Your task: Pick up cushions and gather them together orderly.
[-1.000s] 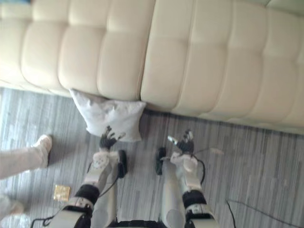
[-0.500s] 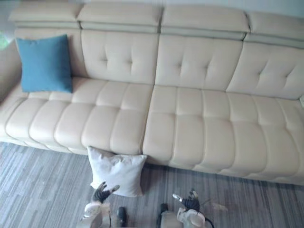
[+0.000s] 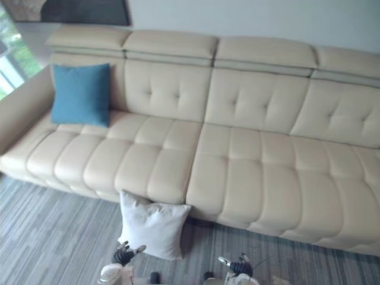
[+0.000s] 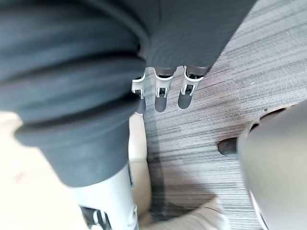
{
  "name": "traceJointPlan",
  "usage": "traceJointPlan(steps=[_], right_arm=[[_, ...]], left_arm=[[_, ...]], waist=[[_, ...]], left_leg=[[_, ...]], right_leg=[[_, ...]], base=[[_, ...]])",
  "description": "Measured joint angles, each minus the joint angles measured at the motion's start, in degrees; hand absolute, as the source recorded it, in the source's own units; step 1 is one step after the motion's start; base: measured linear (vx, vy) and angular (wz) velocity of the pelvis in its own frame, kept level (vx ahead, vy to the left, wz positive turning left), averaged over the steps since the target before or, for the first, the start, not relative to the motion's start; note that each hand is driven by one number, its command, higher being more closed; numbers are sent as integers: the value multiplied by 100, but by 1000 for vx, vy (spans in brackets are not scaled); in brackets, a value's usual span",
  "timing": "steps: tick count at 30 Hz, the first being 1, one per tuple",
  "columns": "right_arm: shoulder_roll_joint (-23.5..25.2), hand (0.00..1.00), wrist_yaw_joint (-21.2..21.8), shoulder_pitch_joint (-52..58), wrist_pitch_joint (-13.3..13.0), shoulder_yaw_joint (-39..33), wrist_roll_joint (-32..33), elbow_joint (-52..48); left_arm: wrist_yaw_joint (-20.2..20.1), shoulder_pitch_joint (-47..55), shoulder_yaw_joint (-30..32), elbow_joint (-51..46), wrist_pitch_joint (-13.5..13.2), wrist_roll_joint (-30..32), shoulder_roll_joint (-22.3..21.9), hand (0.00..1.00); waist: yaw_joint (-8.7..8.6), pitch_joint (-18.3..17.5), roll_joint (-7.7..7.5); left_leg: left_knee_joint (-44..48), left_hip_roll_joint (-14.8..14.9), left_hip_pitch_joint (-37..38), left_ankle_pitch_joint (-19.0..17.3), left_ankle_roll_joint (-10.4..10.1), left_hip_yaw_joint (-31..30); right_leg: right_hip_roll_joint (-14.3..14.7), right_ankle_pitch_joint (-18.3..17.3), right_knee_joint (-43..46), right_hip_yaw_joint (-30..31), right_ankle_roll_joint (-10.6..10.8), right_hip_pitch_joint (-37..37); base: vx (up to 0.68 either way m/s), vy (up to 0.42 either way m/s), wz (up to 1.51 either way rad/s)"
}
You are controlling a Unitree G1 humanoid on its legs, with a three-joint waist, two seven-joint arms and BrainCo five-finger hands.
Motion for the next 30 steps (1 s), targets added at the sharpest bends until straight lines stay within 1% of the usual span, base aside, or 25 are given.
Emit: traceJointPlan(steps=[1,2,3,4,5,6,8,10,11,12,13,14,15,16,17,18,20,21,22,23,24,26,27,29,30], right_arm=[[-7,0,-17,-6,7,-6,2,-25],[-22,0,-32,-4,12,-12,3,-44],[-32,0,-35,2,14,-24,4,-45],[-57,0,-35,-10,15,-32,12,-45],[-91,0,-35,-30,13,-46,16,-63],[-109,0,-40,-78,24,-71,23,-23],[41,0,-6,-75,80,-58,65,-7],[18,0,-6,-89,87,-58,85,6],[-19,0,-7,-137,87,-57,90,12],[-50,0,-7,-168,89,-48,90,11],[-113,0,-6,-225,107,-2,78,12],[-138,0,-1,-243,121,46,69,12],[-204,0,19,-244,126,147,62,-26],[-235,0,24,-285,123,176,58,-29],[-227,0,22,-299,117,175,58,-21],[-205,0,30,-292,115,199,58,11],[-169,0,44,-286,107,332,60,18],[-156,0,51,-247,94,331,73,21],[-141,0,47,-244,77,322,79,12],[-161,0,42,-174,82,315,71,16],[-178,0,44,-194,76,224,71,0],[-174,0,41,-187,49,53,118,-23],[-161,0,39,-165,52,-39,127,-32],[-7,0,22,-28,60,-94,204,-195],[30,0,14,53,52,-76,240,-353]], left_arm=[[1,-34,-5,-8,2,0,-6,0],[2,-38,-8,-25,0,1,-11,0],[6,-34,-44,-9,0,1,-3,0],[4,-34,-96,11,-5,3,7,0],[7,-38,-171,57,-1,3,8,0],[-2,-98,-232,101,1,9,31,0],[0,-52,-433,171,11,35,263,0],[-22,-34,-644,220,16,222,385,0],[-37,-35,-728,226,11,281,458,0],[-55,-36,-738,229,10,318,475,0],[-89,-40,-750,227,4,348,474,0],[-98,-42,-770,228,4,350,476,0],[-92,-12,-802,221,7,336,499,0],[-91,-17,-843,215,12,346,511,0],[-91,-21,-836,212,14,344,536,0],[-88,-56,-830,213,14,345,572,0],[-92,-64,-828,249,17,346,549,0],[-105,-84,-803,250,14,349,531,0],[-106,-101,-760,247,15,348,492,0],[-119,-128,-656,249,19,352,440,0],[-126,-194,-575,246,28,356,264,0],[-131,-230,-550,248,28,399,62,0],[-134,-262,-547,243,29,407,-14,0],[-140,-301,-476,183,28,455,-72,0],[-138,-275,-370,78,23,454,-121,0]], waist=[[-4,42,46],[-33,102,2],[-76,96,-7],[-116,92,-5],[-127,97,63],[-137,138,44],[-155,86,-75],[-173,50,-122],[-173,47,-149],[-174,80,-116],[-202,202,-59],[-216,249,-44],[-217,273,-11],[-254,317,-14],[-274,369,-35],[-281,424,-15],[-285,425,-79],[-300,454,-133],[-326,456,-182],[-357,421,-256],[-405,462,-100],[-421,440,65],[-444,456,96],[-450,474,72],[-428,475,65]], left_leg=[[273,126,-69,-92,69,387],[682,358,-82,-240,180,921],[922,514,-51,-392,203,1223],[1054,662,19,-517,172,1448],[928,787,139,-687,-21,1584],[862,639,162,-667,-52,1560],[488,240,291,-546,60,1560],[378,-20,317,-540,112,1560],[405,-135,288,-620,214,1562],[436,-217,274,-734,236,1562],[579,-285,280,-892,335,1573],[616,-313,303,-946,354,1574],[649,-338,307,-1027,391,1572],[630,-330,415,-1076,415,1533],[585,-313,536,-1084,407,1492],[544,-214,675,-1118,372,1399],[439,-100,853,-1119,342,1312],[376,-101,949,-1094,252,1268],[400,-130,979,-1076,186,1239],[432,-202,1012,-1126,113,1124],[488,-130,987,-1133,70,913],[494,-24,1028,-1105,9,770],[625,88,1114,-1118,-13,793],[1470,350,1015,-1139,-45,807],[2485,612,675,-1126,-41,806]], right_leg=[[-78,7,43,-134,0,9],[-229,-5,163,-345,16,21],[-353,-14,235,-487,65,37],[-476,-12,279,-591,169,47],[-525,33,276,-640,314,73],[-595,132,182,-628,453,160],[-711,429,-309,-539,620,355],[-884,562,-420,-428,636,375],[-1008,548,-303,-394,623,297],[-1127,447,-127,-372,577,212],[-1281,254,258,-274,381,87],[-1330,173,456,-197,241,17],[-1388,80,1000,27,-204,-242],[-1370,126,1817,447,-394,-596],[-1269,37,2139,662,-266,-711],[-863,-250,2460,912,-28,-807],[-209,-615,2511,828,-40,-903],[82,-668,2347,666,-68,-985],[214,-649,2101,611,-113,-1017],[287,-748,1805,604,-374,-958],[315,-722,1777,477,-408,-842],[369,-750,1775,313,-461,-717],[430,-785,1723,227,-515,-498],[568,-791,1534,179,-521,-97],[658,-792,1398,210,-525,159]], base=[[-113,83,112],[-72,105,99],[-69,185,102],[-40,242,80],[-47,312,66],[-37,267,42],[-3,250,27],[7,225,16],[-1,201,5],[9,220,1],[12,142,-1],[19,179,-5],[36,126,-6],[86,131,0],[141,19,11],[147,-53,16],[193,-105,22],[226,-115,35],[269,-136,46],[333,-136,44],[410,-155,39],[331,-114,32],[300,-104,35],[277,-83,32],[197,-18,9]])
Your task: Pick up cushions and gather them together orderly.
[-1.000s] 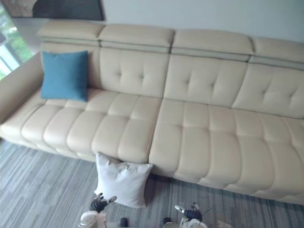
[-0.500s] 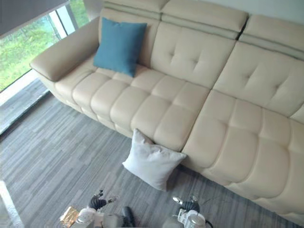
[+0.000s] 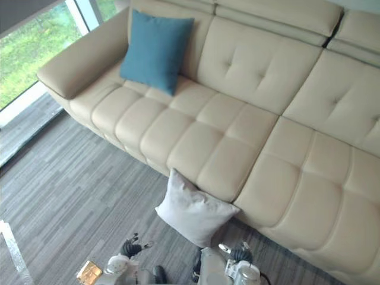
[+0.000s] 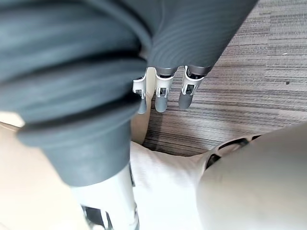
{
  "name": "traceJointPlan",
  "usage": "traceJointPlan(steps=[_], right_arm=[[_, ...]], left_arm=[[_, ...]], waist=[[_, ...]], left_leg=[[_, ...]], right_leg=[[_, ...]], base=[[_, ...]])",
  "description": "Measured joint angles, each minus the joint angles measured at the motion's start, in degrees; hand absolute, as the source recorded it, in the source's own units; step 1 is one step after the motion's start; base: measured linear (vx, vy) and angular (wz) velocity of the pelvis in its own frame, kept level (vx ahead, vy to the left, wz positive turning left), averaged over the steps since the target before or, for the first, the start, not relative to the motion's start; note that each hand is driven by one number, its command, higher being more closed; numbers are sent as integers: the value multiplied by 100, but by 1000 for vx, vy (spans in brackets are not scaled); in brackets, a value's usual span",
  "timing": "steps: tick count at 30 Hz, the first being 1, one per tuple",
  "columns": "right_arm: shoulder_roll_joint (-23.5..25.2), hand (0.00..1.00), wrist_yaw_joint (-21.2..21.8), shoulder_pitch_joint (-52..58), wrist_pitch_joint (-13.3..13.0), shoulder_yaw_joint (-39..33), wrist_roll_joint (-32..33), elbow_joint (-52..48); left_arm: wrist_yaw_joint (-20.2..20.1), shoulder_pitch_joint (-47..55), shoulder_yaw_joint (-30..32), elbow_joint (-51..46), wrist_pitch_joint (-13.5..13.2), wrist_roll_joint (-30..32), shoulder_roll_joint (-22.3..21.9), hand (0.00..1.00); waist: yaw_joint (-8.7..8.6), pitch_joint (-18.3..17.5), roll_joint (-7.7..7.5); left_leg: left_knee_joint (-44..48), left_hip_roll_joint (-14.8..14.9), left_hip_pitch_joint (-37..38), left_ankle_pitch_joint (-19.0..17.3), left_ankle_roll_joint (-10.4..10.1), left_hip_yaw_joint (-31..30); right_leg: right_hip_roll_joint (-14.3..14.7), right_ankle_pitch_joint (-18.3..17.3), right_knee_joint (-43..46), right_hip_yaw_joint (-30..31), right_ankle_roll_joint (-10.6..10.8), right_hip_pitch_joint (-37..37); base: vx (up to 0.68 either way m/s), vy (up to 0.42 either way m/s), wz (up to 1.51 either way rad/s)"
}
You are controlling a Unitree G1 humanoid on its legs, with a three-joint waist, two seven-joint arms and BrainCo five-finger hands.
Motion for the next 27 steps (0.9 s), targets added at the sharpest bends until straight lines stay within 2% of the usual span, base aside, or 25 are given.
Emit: traceJointPlan(steps=[2,3,4,6,8,9,10,11,13,17,22,27], right_arm=[[25,0,-18,-29,-2,18,20,-116],[36,0,-23,-131,0,16,91,-122],[47,0,-25,-160,2,16,107,-124],[108,0,-34,-199,5,14,112,-124],[211,0,-55,-200,2,27,109,-134],[243,0,-71,-228,12,38,105,-95],[295,0,-94,-211,22,82,101,-121],[304,0,-95,-196,26,106,101,-119],[314,0,-92,-165,34,175,100,-98],[330,0,-79,-160,40,188,94,-95],[284,0,-35,-97,58,187,81,-62],[161,0,-31,-138,92,193,-16,-6]], left_arm=[[2,31,68,-105,-1,-4,-52,0],[3,25,147,-125,0,-9,-98,0],[8,25,163,-174,1,-13,-110,0],[20,22,165,-231,-6,-27,-119,0],[44,33,197,-227,-17,-98,-135,0],[44,3,201,-204,-20,-126,-143,0],[61,-41,207,-161,-11,-132,-114,0],[57,-44,202,-160,-15,-130,-114,0],[52,-20,210,-100,-13,-120,-104,0],[43,-25,196,14,-8,-59,-89,0],[39,53,196,68,-9,-5,-108,0],[77,96,271,118,-7,-35,-104,0]], waist=[[106,0,-8],[218,5,-8],[246,9,-11],[303,20,-29],[339,-25,21],[368,-8,-31],[316,-47,-124],[291,-73,-155],[330,-119,-178],[318,-156,-182],[313,-307,-134],[339,-426,-12]], left_leg=[[934,251,-491,-244,32,1],[870,306,-730,-368,-122,-32],[727,294,-816,-382,-135,-92],[55,115,-987,-360,-148,-640],[-868,-128,-915,-8,-137,-1478],[-919,-267,-878,234,-408,-1597],[-901,-391,-871,197,-348,-1541],[-875,-429,-868,167,-292,-1411],[-791,-439,-839,70,-140,-1097],[-838,-468,-667,38,-82,-798],[-1021,-398,-392,41,-78,-447],[-1174,-252,-386,56,-89,41]], right_leg=[[97,-86,-118,235,-113,185],[109,-86,-105,434,-112,189],[104,-86,-105,548,-112,188],[68,-88,-36,855,-105,188],[59,-204,88,1246,143,127],[29,-385,190,1482,455,53],[-77,-410,110,1623,553,30],[-154,-347,-16,1705,660,54],[-196,-229,-249,2002,800,70],[-256,-80,-462,2302,968,108],[-190,-37,-576,2606,1017,131],[-29,166,-556,3045,1026,-278]], base=[[202,55,-45],[161,93,-74],[130,135,-76],[97,197,-75],[90,308,-100],[40,279,-80],[35,248,-62],[39,297,-45],[45,266,-58],[-10,118,-47],[-52,14,-41],[-50,-9,-56]])
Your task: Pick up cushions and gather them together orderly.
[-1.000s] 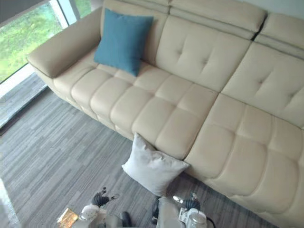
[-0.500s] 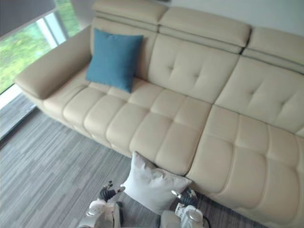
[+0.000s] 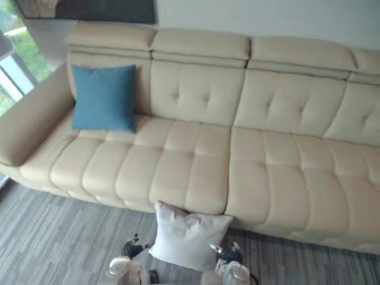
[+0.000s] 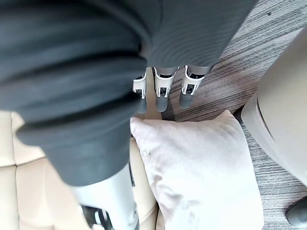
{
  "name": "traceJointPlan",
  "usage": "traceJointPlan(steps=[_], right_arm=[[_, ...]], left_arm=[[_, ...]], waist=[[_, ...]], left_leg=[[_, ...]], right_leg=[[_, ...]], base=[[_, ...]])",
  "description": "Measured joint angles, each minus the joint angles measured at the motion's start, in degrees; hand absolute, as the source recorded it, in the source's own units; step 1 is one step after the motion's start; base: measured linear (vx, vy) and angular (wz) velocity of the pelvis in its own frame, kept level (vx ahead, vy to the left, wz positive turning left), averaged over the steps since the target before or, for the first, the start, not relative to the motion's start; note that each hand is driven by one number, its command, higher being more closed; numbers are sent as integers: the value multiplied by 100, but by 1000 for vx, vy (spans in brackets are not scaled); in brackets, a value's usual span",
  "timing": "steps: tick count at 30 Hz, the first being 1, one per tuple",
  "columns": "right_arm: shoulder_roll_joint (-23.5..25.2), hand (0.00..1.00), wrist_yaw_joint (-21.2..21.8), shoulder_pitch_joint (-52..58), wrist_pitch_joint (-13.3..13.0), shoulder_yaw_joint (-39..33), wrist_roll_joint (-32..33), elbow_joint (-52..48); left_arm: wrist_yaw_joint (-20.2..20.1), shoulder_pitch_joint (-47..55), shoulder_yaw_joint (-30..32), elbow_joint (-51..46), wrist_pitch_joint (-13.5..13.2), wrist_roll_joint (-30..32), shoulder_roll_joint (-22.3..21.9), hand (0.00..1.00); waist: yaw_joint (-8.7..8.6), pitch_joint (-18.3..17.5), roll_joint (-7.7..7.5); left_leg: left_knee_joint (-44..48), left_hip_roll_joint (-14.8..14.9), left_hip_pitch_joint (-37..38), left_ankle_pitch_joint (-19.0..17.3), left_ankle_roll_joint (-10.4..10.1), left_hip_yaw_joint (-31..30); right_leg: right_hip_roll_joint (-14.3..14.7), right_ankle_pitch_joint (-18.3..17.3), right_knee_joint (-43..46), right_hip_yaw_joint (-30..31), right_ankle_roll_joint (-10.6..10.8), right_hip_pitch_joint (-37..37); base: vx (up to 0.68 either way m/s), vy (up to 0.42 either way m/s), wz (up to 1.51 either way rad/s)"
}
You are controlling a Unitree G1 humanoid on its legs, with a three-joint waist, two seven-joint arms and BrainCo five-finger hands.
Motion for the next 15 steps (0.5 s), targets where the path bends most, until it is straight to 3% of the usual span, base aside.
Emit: traceJointPlan(steps=[5,10,15], right_arm=[[-132,0,-33,-182,1,4,2,38],[-315,0,-214,-929,-24,-32,35,-180],[-455,0,-397,-1617,-99,-345,474,-563]], left_arm=[[99,-255,115,-66,4,-235,46,0],[321,-1161,162,-548,-15,-595,275,0],[462,-1944,300,-1004,-49,-1057,513,0]], waist=[[-5,151,-31],[-19,879,-18],[-34,1225,-30]], left_leg=[[360,58,-632,16,19,18],[1324,190,-1834,-131,138,-103],[2110,342,-3129,-313,135,-221]], right_leg=[[6,28,585,-170,-12,-823],[9,-93,1621,-362,-32,-2023],[15,-231,2267,-431,-59,-3294]], base=[[-50,-22,-11],[-154,-25,1],[-239,-18,-3]])
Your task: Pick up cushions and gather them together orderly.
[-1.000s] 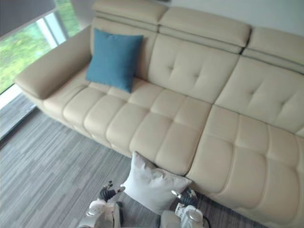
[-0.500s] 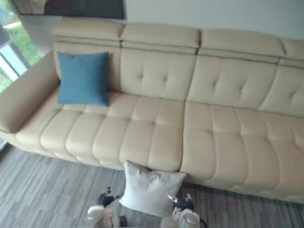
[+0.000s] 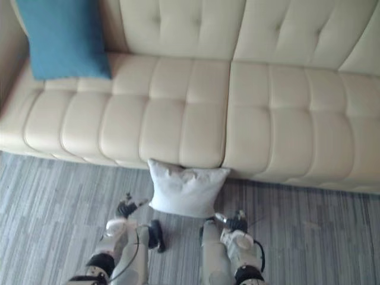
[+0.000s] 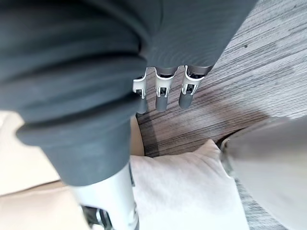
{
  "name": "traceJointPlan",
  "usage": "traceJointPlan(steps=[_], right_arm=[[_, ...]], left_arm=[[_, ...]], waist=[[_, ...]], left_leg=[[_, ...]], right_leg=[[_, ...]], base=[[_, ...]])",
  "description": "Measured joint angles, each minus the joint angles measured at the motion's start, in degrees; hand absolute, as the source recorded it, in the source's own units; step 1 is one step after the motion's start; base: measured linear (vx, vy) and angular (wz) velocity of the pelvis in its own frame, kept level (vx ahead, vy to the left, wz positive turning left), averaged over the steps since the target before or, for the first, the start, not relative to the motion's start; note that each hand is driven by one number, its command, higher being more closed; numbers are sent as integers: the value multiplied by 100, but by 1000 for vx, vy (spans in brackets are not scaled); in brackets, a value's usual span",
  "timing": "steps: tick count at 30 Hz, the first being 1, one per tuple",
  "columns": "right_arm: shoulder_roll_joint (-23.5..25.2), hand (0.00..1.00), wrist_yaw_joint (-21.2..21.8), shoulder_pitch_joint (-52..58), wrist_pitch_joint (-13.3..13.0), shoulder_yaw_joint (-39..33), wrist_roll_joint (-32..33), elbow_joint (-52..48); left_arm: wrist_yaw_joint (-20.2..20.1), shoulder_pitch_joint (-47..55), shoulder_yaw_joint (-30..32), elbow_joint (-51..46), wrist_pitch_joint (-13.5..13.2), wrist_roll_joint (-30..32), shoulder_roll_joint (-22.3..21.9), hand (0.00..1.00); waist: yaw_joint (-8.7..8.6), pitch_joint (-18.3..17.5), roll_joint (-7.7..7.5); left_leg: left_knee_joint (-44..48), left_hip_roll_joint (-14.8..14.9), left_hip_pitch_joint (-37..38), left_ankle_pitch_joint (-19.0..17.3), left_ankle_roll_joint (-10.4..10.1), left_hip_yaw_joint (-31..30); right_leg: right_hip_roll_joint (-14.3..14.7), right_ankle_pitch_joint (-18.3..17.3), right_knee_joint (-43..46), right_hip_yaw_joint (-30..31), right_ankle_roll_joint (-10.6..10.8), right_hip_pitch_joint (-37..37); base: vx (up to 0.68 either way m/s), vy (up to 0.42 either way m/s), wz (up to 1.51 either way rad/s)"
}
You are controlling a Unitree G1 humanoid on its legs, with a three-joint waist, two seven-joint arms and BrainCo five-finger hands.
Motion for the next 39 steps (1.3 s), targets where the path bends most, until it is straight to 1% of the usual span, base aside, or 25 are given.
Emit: traceJointPlan(steps=[1,2,3,5,7,8,9,12,13,17,19,21,22,27,29,31,34,37,39], right_arm=[[-24,0,-28,-163,-5,-82,28,-3],[-89,0,-80,-463,-44,-152,100,-2],[-136,0,-105,-611,-53,-188,160,-3],[-199,0,-215,-1155,-71,-464,261,-4],[-303,0,-302,-1690,-81,-674,350,-4],[-402,0,-332,-2055,-83,-766,440,-4],[-484,0,-379,-2396,-89,-824,449,-5],[-745,0,-448,-3325,-156,-1005,582,-4],[-805,0,-457,-3571,-172,-994,674,-3],[-879,0,-510,-4324,-234,-848,950,1],[-855,0,-528,-4665,-251,-564,1124,5],[-774,0,-605,-4883,-302,-333,1187,8],[-721,100,-649,-4954,-308,-221,1238,8],[-368,100,-766,-5083,-545,196,1403,4],[-290,100,-792,-5030,-620,394,1405,1],[-279,100,-793,-4951,-641,464,1401,-20],[-283,100,-794,-4622,-651,712,1388,-356],[-287,100,-795,-4106,-635,961,1374,-637],[-279,100,-796,-3590,-617,1224,1318,-979]], left_arm=[[16,-148,84,-33,-4,-51,29,0],[98,-363,142,-87,-37,-175,104,0],[105,-517,179,-88,-69,-251,158,0],[127,-999,308,-114,-96,-377,377,0],[218,-1438,344,-164,-112,-435,600,0],[235,-1740,382,-185,-118,-488,726,0],[242,-2006,431,-187,-119,-489,821,0],[257,-2781,413,-197,-134,-502,960,0],[258,-3007,393,-203,-139,-508,992,0],[354,-3663,17,-293,-196,-655,1100,0],[401,-3907,-190,-404,-211,-723,1105,0],[552,-4126,-331,-419,-216,-730,1056,0],[643,-4200,-373,-428,-217,-738,1046,100],[1043,-4275,-412,-564,-206,-737,930,100],[1199,-4273,-426,-627,-201,-737,902,100],[1255,-4249,-442,-683,-198,-768,897,100],[1349,-4091,-568,-956,-198,-837,889,100],[1358,-3652,-819,-1382,-199,-833,846,100],[1358,-3194,-960,-1698,-202,-832,834,100]], waist=[[1,74,-12],[-7,134,-8],[-7,185,-7],[-16,420,-7],[-15,543,-17],[-14,707,-20],[-12,875,-16],[-13,998,-20],[-12,1083,-8],[-15,1139,-5],[-9,1142,1],[-7,1144,2],[-2,1145,3],[11,1148,9],[-9,1148,9],[-12,1148,9],[-52,1148,9],[-55,1147,9],[-63,1139,6]], left_leg=[[70,4,-194,2,4,-17],[210,22,-597,11,20,-70],[295,55,-822,12,22,-81],[516,120,-1406,54,83,-137],[760,207,-2004,100,148,-147],[898,253,-2272,114,142,-151],[1020,302,-2446,100,160,-152],[1300,355,-3195,99,165,-192],[1356,369,-3341,99,165,-227],[1507,395,-3914,99,164,-298],[1569,404,-4151,99,164,-308],[1629,424,-4311,100,165,-319],[1658,434,-4378,100,165,-331],[1691,450,-4481,111,145,-363],[1677,451,-4481,126,135,-381],[1678,438,-4480,140,126,-399],[1693,405,-4443,163,94,-477],[1614,394,-4090,194,69,-497],[1351,392,-3547,223,26,-477]], right_leg=[[-5,15,57,-3,2,-197],[-18,40,167,-57,-25,-590],[-17,42,236,-86,-28,-803],[-14,156,403,-134,-52,-1367],[34,214,616,-125,-64,-1968],[66,278,733,-111,-10,-2244],[87,290,836,-119,-9,-2423],[109,300,1092,-130,3,-3179],[124,300,1134,-142,4,-3299],[166,304,1287,-154,13,-3871],[170,302,1367,-155,17,-4120],[170,301,1443,-158,17,-4296],[174,301,1464,-177,18,-4351],[168,304,1535,-244,9,-4472],[167,307,1543,-265,4,-4472],[163,309,1560,-289,2,-4469],[136,313,1641,-350,-5,-4428],[89,319,1589,-432,-16,-4083],[88,352,1285,-487,-69,-3518]], base=[[-167,-9,-11],[-116,-6,-8],[-117,-7,-4],[-83,-13,-2],[-36,-14,-8],[9,-11,-15],[9,-5,-11],[-1,0,-2],[0,0,0],[-25,8,0],[-38,18,0],[-20,15,0],[-21,33,0],[-17,33,0],[-11,35,3],[-10,37,5],[-9,31,9],[-2,21,4],[-5,24,-12]])
